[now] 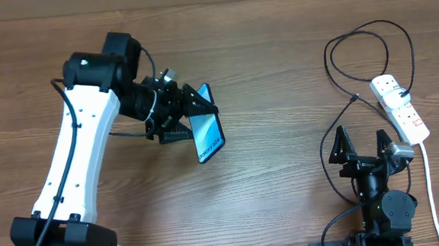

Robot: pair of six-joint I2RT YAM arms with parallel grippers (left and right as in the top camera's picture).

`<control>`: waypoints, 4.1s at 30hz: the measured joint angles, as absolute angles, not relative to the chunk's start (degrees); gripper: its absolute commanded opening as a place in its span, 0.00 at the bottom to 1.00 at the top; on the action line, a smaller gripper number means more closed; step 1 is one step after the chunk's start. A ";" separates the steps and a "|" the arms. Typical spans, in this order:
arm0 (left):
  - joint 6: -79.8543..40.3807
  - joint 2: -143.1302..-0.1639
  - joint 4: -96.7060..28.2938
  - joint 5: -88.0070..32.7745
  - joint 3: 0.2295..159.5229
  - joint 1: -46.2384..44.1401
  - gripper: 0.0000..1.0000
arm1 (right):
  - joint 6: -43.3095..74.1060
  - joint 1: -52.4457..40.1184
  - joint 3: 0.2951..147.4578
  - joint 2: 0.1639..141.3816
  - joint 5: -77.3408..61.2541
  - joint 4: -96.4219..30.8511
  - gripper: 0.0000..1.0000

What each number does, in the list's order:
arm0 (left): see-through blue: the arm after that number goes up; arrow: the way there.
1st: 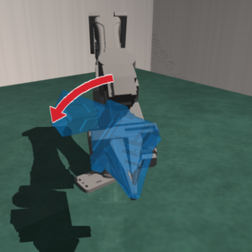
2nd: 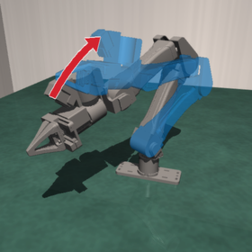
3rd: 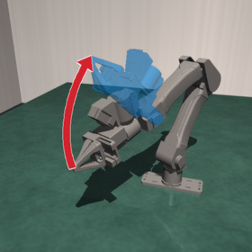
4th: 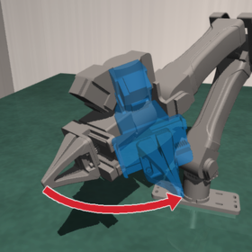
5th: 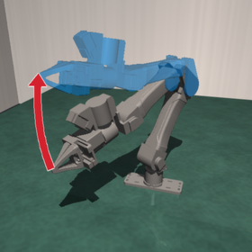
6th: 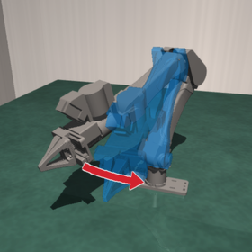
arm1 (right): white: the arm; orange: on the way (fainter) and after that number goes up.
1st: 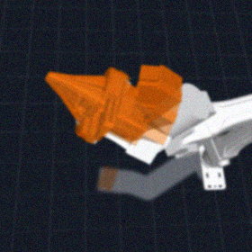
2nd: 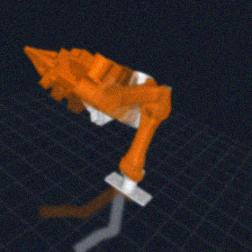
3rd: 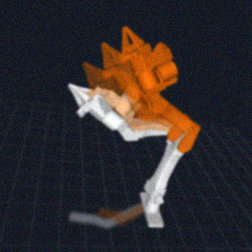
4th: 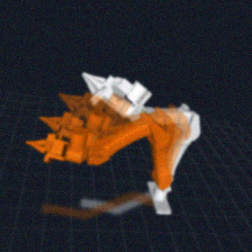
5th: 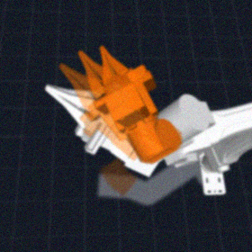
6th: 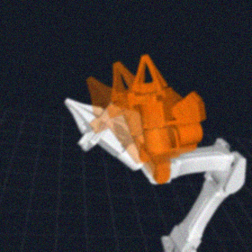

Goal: Plug charger to phone and switch on socket
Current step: 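Lift the phone with the left gripper and tilt it upright, then swing the right gripper left toward the phone held by the left gripper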

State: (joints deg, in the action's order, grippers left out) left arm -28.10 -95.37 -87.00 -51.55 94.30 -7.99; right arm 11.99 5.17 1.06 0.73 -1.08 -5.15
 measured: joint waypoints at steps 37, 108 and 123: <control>-26.85 -95.37 -82.59 -44.01 94.30 -4.40 0.50 | 16.88 5.15 1.06 0.73 -6.81 -4.19 1.00; -45.28 -95.37 -69.69 -30.96 94.19 -12.43 0.53 | 23.27 -16.49 29.19 50.24 -42.87 -4.16 1.00; -50.70 -95.37 -66.57 -30.30 94.04 -12.73 0.53 | 38.54 -34.26 29.26 69.89 -14.57 29.23 1.00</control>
State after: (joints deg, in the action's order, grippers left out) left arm -50.70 -95.37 -66.57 -30.30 94.04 -12.73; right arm 38.54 -34.26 29.26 69.89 -14.57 29.23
